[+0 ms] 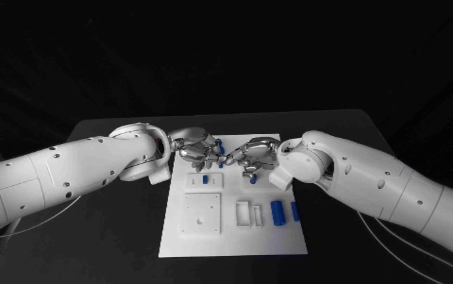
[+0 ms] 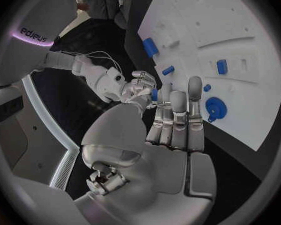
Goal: Assemble the parts on the task board
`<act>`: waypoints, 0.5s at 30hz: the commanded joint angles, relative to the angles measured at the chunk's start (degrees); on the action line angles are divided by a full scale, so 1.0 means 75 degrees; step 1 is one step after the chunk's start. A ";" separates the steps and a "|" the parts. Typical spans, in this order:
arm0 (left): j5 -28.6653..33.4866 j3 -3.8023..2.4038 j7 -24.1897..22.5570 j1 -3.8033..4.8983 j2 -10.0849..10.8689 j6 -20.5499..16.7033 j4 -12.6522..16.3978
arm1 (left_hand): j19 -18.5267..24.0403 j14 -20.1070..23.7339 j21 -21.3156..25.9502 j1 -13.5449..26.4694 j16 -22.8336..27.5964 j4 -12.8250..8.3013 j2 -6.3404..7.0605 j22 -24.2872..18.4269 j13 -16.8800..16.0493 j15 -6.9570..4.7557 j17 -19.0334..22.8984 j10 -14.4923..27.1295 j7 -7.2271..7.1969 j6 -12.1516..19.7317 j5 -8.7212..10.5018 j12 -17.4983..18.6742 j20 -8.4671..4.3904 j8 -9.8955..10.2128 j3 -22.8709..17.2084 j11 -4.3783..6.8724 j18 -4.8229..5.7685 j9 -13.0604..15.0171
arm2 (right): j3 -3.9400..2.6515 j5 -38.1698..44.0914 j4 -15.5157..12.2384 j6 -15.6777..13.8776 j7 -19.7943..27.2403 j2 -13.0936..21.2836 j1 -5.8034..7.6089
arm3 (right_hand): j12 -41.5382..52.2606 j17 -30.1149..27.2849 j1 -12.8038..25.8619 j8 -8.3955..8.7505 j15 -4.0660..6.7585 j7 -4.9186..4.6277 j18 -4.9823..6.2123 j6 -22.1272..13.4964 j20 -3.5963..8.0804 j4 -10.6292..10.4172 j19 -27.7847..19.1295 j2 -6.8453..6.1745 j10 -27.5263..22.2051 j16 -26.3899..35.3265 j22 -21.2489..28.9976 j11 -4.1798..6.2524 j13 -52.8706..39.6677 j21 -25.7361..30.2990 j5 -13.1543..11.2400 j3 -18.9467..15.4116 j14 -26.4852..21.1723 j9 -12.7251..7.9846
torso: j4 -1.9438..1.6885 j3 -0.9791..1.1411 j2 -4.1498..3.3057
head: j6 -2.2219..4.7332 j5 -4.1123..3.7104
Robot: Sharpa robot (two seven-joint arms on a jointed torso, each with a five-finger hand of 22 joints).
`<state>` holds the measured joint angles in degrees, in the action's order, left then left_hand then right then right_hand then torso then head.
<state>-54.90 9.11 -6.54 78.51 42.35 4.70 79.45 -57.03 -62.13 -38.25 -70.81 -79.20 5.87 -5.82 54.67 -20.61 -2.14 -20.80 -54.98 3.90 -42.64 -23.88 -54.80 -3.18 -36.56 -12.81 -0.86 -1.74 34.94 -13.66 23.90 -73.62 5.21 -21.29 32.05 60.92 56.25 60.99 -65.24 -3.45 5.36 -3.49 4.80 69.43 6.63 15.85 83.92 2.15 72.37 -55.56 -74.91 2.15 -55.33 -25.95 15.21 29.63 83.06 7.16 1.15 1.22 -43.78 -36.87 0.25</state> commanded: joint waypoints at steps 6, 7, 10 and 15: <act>0.0213 -0.0005 -0.0238 -0.0002 -0.0066 0.0118 0.0079 | -0.0136 -0.0054 0.0095 -0.0078 -0.0049 -0.0039 -0.0162 0.0022 0.0016 -0.0032 -0.0044 -0.0107 -0.0017 -0.0052 0.0015 0.0026 -0.0025 -0.0027 -0.0175 0.0061 -0.0099 -0.0012 | -0.0006 0.0038 -0.0040 0.0063 0.0169 -0.0081 0.0002 | -0.0053 -0.0005 -0.0005 -0.0027 0.0041 -0.0001 -0.0109 0.0043 0.0037 -0.0028 0.0321 0.0053 -0.0050 0.0048 -0.0130 0.0013 0.0003 0.0097 0.0030 0.0033 -0.0014 0.0122 | 0.0008 -0.0004 -0.0011 | -0.0032 0.0012; 0.0223 -0.0005 -0.0255 -0.0001 -0.0070 0.0108 0.0082 | -0.0151 -0.0061 0.0108 -0.0101 -0.0055 -0.0066 -0.0179 0.0028 0.0016 -0.0035 -0.0051 -0.0120 -0.0017 -0.0063 0.0014 0.0024 -0.0029 -0.0031 -0.0206 0.0064 -0.0099 -0.0011 | -0.0006 0.0056 -0.0040 0.0069 0.0166 -0.0085 0.0002 | -0.0053 -0.0005 -0.0005 -0.0027 0.0041 -0.0001 -0.0109 0.0043 0.0037 -0.0028 0.0321 0.0053 -0.0050 0.0048 -0.0130 0.0013 0.0003 0.0097 0.0030 0.0033 -0.0014 0.0122 | 0.0007 -0.0001 -0.0008 | -0.0037 0.0019; 0.0241 -0.0006 -0.0304 -0.0001 -0.0077 0.0069 0.0089 | -0.0207 -0.0099 0.0132 -0.0148 -0.0083 -0.0168 -0.0233 0.0065 0.0026 -0.0050 -0.0081 -0.0180 -0.0018 -0.0127 0.0004 0.0035 -0.0046 -0.0015 -0.0313 0.0077 -0.0105 -0.0027 | -0.0006 0.0089 -0.0042 0.0075 0.0159 -0.0095 0.0002 | -0.0053 -0.0005 -0.0005 -0.0027 0.0041 -0.0001 -0.0109 0.0043 0.0037 -0.0028 0.0321 0.0053 -0.0050 0.0048 -0.0130 0.0013 0.0003 0.0097 0.0030 0.0033 -0.0014 0.0122 | -0.0001 0.0000 -0.0003 | -0.0056 -0.0002; 0.0285 -0.0007 -0.0373 -0.0001 -0.0081 0.0007 0.0091 | -0.0259 -0.0120 0.0193 -0.0125 -0.0094 -0.0344 -0.0279 0.0179 0.0034 -0.0061 -0.0141 -0.0243 -0.0016 -0.0199 0.0010 0.0070 -0.0058 0.0022 -0.0426 0.0085 -0.0111 -0.0023 | -0.0006 0.0120 -0.0044 0.0044 0.0149 -0.0105 0.0002 | -0.0116 -0.0020 0.0004 -0.0027 0.0037 -0.0003 -0.0106 0.0036 0.0034 -0.0036 0.0314 0.0046 -0.0089 0.0073 -0.0122 0.0004 0.0058 0.0152 0.0016 0.0017 -0.0029 0.0118 | -0.0006 -0.0003 0.0002 | -0.0065 -0.0007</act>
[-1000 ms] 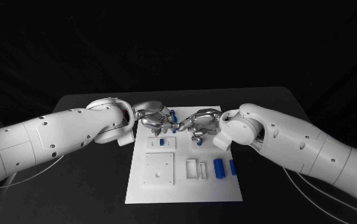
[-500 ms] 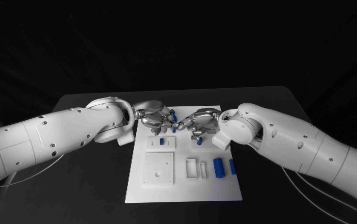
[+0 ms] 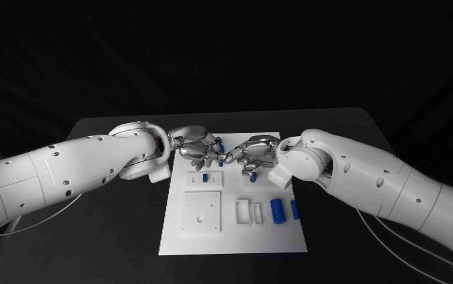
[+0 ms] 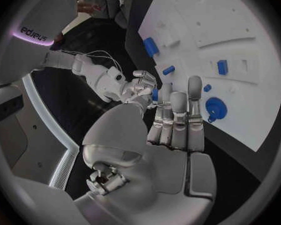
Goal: Assemble the parts on the task board
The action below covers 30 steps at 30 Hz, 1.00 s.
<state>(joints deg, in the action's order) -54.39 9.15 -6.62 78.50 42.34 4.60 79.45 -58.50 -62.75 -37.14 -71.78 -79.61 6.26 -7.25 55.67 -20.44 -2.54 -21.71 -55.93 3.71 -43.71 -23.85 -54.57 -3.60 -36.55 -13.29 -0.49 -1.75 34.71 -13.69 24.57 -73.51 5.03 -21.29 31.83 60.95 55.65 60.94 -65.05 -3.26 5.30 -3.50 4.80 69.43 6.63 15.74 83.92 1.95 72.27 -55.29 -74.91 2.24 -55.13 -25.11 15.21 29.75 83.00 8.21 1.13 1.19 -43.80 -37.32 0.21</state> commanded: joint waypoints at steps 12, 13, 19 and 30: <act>0.0303 -0.0014 -0.0448 -0.0001 -0.0089 -0.0169 0.0084 | -0.0183 -0.0127 0.0128 0.0038 -0.0057 -0.0623 -0.0143 0.0324 -0.0024 -0.0043 -0.0138 -0.0230 -0.0017 -0.0118 -0.0007 0.0039 -0.0038 -0.0049 -0.0495 0.0073 -0.0126 0.0171 | -0.0002 0.0028 -0.0035 0.0017 0.0186 -0.0125 -0.0001 | -0.0149 -0.0023 -0.0018 -0.0053 0.0031 -0.0023 -0.0091 -0.0025 0.0019 -0.0071 0.0311 0.0060 -0.0142 0.0062 -0.0102 -0.0027 0.0152 0.0142 0.0095 -0.0104 -0.0044 -0.0114 | -0.0004 0.0010 0.0003 | 0.0018 0.0002; 0.0308 -0.0014 -0.0460 -0.0001 -0.0089 -0.0184 0.0084 | -0.0188 -0.0131 0.0127 0.0036 -0.0059 -0.0628 -0.0143 0.0329 -0.0026 -0.0045 -0.0140 -0.0235 -0.0017 -0.0118 -0.0010 0.0035 -0.0039 -0.0050 -0.0497 0.0074 -0.0128 0.0173 | -0.0002 0.0026 -0.0034 0.0010 0.0190 -0.0128 -0.0001 | -0.0149 -0.0025 -0.0016 -0.0053 0.0030 -0.0023 -0.0090 -0.0026 0.0018 -0.0073 0.0312 0.0058 -0.0142 0.0065 -0.0103 -0.0027 0.0153 0.0140 0.0105 -0.0106 -0.0046 -0.0117 | -0.0005 0.0008 0.0003 | 0.0018 0.0001; 0.0364 -0.0014 -0.0513 -0.0001 -0.0085 -0.0251 0.0070 | -0.0251 -0.0195 0.0171 0.0042 -0.0075 -0.0760 -0.0124 0.0504 -0.0041 -0.0069 -0.0201 -0.0321 -0.0038 -0.0232 -0.0033 0.0041 -0.0061 -0.0002 -0.0536 0.0102 -0.0137 0.0159 | -0.0002 -0.0008 -0.0024 -0.0082 0.0229 -0.0131 -0.0001 | -0.0160 -0.0029 0.0053 -0.0054 0.0022 -0.0033 -0.0084 -0.0084 0.0011 -0.0138 0.0311 0.0010 -0.0166 0.0076 -0.0100 -0.0033 0.0172 0.0166 0.0311 -0.0213 -0.0057 -0.0153 | -0.0003 0.0005 0.0005 | 0.0048 0.0005; 0.0428 -0.0014 -0.0439 -0.0001 -0.0066 -0.0197 0.0047 | -0.0375 -0.0351 0.0222 0.0127 -0.0027 -0.1116 -0.0123 0.0758 -0.0044 -0.0136 -0.0377 -0.0586 -0.0096 -0.0640 -0.0019 0.0198 -0.0126 0.0331 -0.0532 0.0168 -0.0131 0.0068 | -0.0002 -0.0108 -0.0008 -0.0328 0.0315 -0.0104 -0.0001 | -0.0326 -0.0046 0.0077 -0.0049 -0.0002 -0.0070 -0.0044 -0.0349 -0.0015 -0.0499 0.0305 -0.0189 -0.0357 0.0115 -0.0030 -0.0057 0.0349 0.0357 0.1922 -0.1750 -0.0108 -0.0476 | 0.0000 0.0009 0.0005 | 0.0040 0.0008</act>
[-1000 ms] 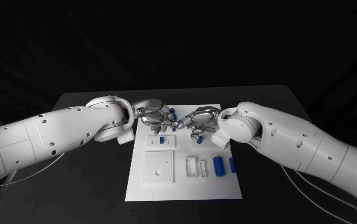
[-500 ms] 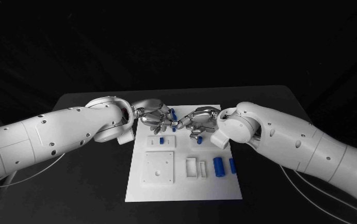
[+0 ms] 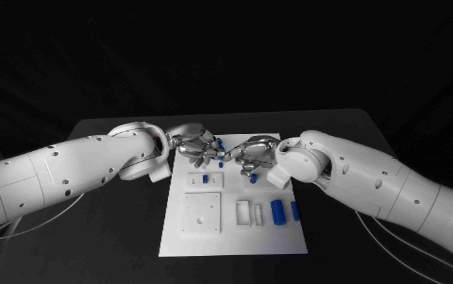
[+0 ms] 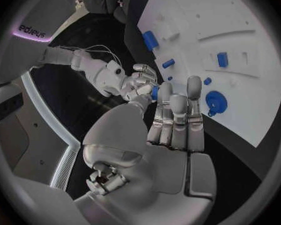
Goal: Assemble the parts on the task board
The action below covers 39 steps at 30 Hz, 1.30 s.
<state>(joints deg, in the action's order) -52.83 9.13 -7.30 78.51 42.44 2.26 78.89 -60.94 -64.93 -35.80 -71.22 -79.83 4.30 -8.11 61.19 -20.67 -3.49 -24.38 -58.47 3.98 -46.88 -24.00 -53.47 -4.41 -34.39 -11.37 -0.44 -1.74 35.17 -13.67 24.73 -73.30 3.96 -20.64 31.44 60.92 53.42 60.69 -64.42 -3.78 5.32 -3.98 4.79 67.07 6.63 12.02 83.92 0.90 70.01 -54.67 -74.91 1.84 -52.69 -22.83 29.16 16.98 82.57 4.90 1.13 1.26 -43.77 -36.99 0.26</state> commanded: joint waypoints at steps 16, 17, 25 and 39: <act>0.0000 -0.0011 -0.0136 -0.0003 -0.0053 0.0281 0.0074 | -0.0162 -0.0162 0.0259 0.0132 0.0161 -0.1181 -0.0003 0.0403 -0.0095 -0.0046 -0.0327 -0.0425 -0.0169 -0.0566 -0.0083 0.0273 -0.0059 0.0497 -0.0778 0.0204 -0.0122 0.0158 | -0.0004 -0.0417 0.0036 -0.0302 0.0286 0.0035 0.0002 | -0.0400 -0.0231 0.0186 0.0027 -0.0071 -0.0165 0.0098 -0.0550 -0.0089 -0.0168 0.0218 -0.0387 -0.0387 0.0310 0.0135 -0.0098 0.0433 0.0704 0.0562 -0.0053 -0.0194 -0.0133 | -0.0008 -0.0004 0.0003 | -0.0002 0.0035; -0.0010 -0.0011 -0.0099 -0.0003 -0.0043 0.0299 0.0069 | -0.0171 -0.0165 0.0274 0.0133 0.0174 -0.1188 0.0001 0.0420 -0.0098 -0.0047 -0.0337 -0.0429 -0.0171 -0.0577 -0.0085 0.0283 -0.0061 0.0514 -0.0779 0.0206 -0.0121 0.0169 | -0.0004 -0.0419 0.0039 -0.0313 0.0289 0.0053 0.0002 | -0.0414 -0.0256 0.0196 0.0026 -0.0079 -0.0180 0.0109 -0.0612 -0.0097 -0.0179 0.0208 -0.0419 -0.0403 0.0338 0.0158 -0.0105 0.0452 0.0773 0.0628 -0.0052 -0.0208 -0.0134 | -0.0004 -0.0005 0.0003 | 0.0002 0.0045; -0.0095 -0.0014 0.0196 -0.0002 0.0021 0.0222 0.0044 | -0.0231 -0.0218 0.0353 0.0126 0.0232 -0.1214 0.0015 0.0523 -0.0110 -0.0060 -0.0390 -0.0495 -0.0179 -0.0652 -0.0089 0.0342 -0.0073 0.0615 -0.0768 0.0218 -0.0121 0.0209 | -0.0006 -0.0440 0.0034 -0.0466 0.0371 0.0193 -0.0001 | -0.0442 -0.0381 0.0130 0.0014 -0.0136 -0.0285 0.0180 -0.1008 -0.0170 -0.0489 0.0250 -0.0427 -0.0467 0.0403 0.0287 -0.0184 0.0668 0.1052 0.0256 -0.0729 -0.0248 -0.0119 | 0.0009 0.0007 -0.0004 | 0.0001 0.0056; -0.0215 -0.0015 0.1147 0.0003 0.0294 -0.0115 0.0218 | -0.0331 -0.0308 0.0427 0.0154 0.0280 -0.1208 0.0054 0.0633 -0.0125 -0.0088 -0.0447 -0.0590 -0.0204 -0.0728 -0.0160 0.0394 -0.0100 0.0664 -0.0765 0.0245 -0.0117 0.0242 | -0.0118 -0.0091 0.0045 -0.1214 0.1536 0.0590 -0.0010 | -0.0393 -0.0458 0.0026 0.0020 -0.0127 -0.0239 0.0183 -0.0901 -0.0163 -0.0575 0.0269 -0.0345 -0.0482 0.0418 0.0330 -0.0163 0.0785 0.1159 0.0264 -0.0904 -0.0253 -0.0113 | 0.0017 0.0016 0.0022 | 0.0007 0.0112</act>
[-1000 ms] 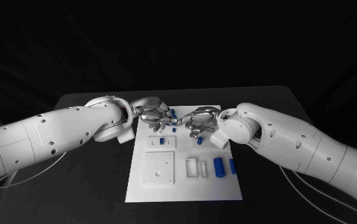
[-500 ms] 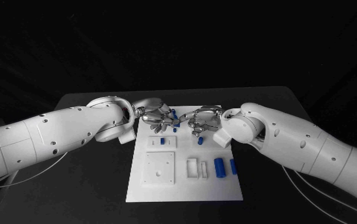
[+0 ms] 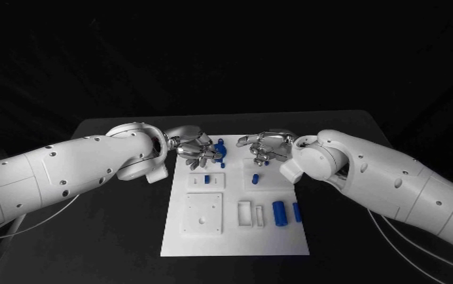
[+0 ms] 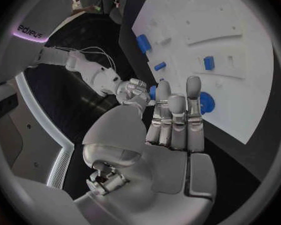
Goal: Assemble the parts on the task board
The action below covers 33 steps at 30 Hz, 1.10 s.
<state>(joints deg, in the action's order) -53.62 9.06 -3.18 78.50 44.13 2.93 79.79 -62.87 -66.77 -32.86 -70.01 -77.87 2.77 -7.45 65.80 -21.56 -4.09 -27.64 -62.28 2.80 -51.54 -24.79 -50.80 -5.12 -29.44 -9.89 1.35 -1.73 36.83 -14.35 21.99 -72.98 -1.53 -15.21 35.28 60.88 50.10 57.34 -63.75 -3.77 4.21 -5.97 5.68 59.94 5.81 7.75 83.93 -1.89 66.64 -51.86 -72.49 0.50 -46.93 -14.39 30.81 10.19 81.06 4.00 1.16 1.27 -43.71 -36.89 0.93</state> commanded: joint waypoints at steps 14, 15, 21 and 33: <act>-0.0472 -0.0006 0.2474 0.0088 0.0529 -0.0580 0.0703 | -0.0215 -0.0231 0.0110 0.0050 0.0110 -0.0995 0.0094 0.0131 -0.0002 -0.0058 -0.0030 -0.0239 -0.0082 -0.0183 -0.0407 0.0129 -0.0057 -0.0019 -0.1022 0.0049 -0.0115 0.0028 | -0.0332 0.1483 0.0760 -0.1008 0.1927 0.0430 0.0257 | -0.0114 -0.0385 -0.0095 0.0026 0.0025 0.0018 0.0062 0.0044 -0.0047 0.0184 0.0264 0.0053 0.0046 0.0562 0.0176 0.0029 0.0392 0.0280 0.0000 0.0180 -0.0088 -0.0007 | -0.0020 -0.0007 0.0034 | -0.0024 0.0099; -0.0580 -0.0006 0.2675 0.0094 0.0558 -0.0623 0.0768 | -0.0235 -0.0255 0.0116 0.0059 0.0124 -0.0989 0.0108 0.0134 0.0002 -0.0066 -0.0028 -0.0263 -0.0089 -0.0202 -0.0446 0.0139 -0.0063 -0.0024 -0.1026 0.0057 -0.0115 0.0024 | -0.0348 0.1462 0.0880 -0.1004 0.1965 0.0432 0.0297 | -0.0122 -0.0411 -0.0089 0.0025 0.0024 0.0018 0.0062 0.0047 -0.0050 0.0201 0.0260 0.0062 0.0047 0.0604 0.0197 0.0030 0.0425 0.0294 -0.0013 0.0195 -0.0092 -0.0007 | -0.0017 -0.0007 0.0038 | -0.0031 0.0105; -0.1154 0.0004 0.3597 0.0112 0.0624 -0.0780 0.1063 | -0.0339 -0.0380 0.0183 0.0081 0.0231 -0.0957 0.0173 0.0145 0.0014 -0.0095 -0.0043 -0.0376 -0.0110 -0.0264 -0.0544 0.0228 -0.0097 -0.0013 -0.1067 0.0082 -0.0102 -0.0016 | -0.0399 0.1337 0.1502 -0.1008 0.2087 0.0424 0.0426 | -0.0217 -0.0695 -0.0018 0.0022 0.0037 0.0020 0.0024 0.0062 -0.0039 0.0306 0.0296 0.0066 0.0107 0.0897 0.0560 0.0046 0.0731 0.0493 0.0020 0.0342 -0.0008 -0.0006 | -0.0027 -0.0012 0.0034 | -0.0080 0.0135; -0.2421 0.0053 0.4604 0.0114 0.0428 -0.0991 0.1218 | -0.0537 -0.0472 0.0552 0.0092 0.0323 -0.0942 0.0260 0.0309 -0.0037 -0.0122 -0.0213 -0.0496 -0.0129 -0.0347 -0.0700 0.0343 -0.0129 0.0003 -0.1130 0.0105 -0.0062 -0.0063 | -0.0465 0.0926 0.1853 -0.0990 0.2123 0.0501 0.0466 | -0.0192 -0.0735 -0.0008 0.0023 0.0035 0.0015 0.0023 0.0044 -0.0043 0.0346 0.0279 0.0071 0.0086 0.0917 0.0706 0.0045 0.0862 0.0455 0.0014 0.0323 -0.0028 -0.0007 | -0.0036 -0.0003 0.0032 | -0.0160 0.0243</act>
<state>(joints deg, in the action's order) -67.18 9.41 27.75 79.24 47.63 -2.94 88.88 -66.67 -69.79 -28.87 -68.59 -75.61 3.38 -5.41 68.05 -21.80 -4.96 -29.19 -65.66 1.83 -53.74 -29.90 -48.41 -6.05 -29.45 -10.51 2.08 -1.75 36.37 -17.77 30.36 -59.14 -8.86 -0.45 39.00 64.33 48.72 51.88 -63.98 -3.77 4.62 -5.61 5.65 60.32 5.81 10.14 83.93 -1.66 67.18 -45.30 -67.25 1.02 -40.55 -10.82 30.84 12.58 80.65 3.99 0.98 1.19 -43.46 -38.03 2.57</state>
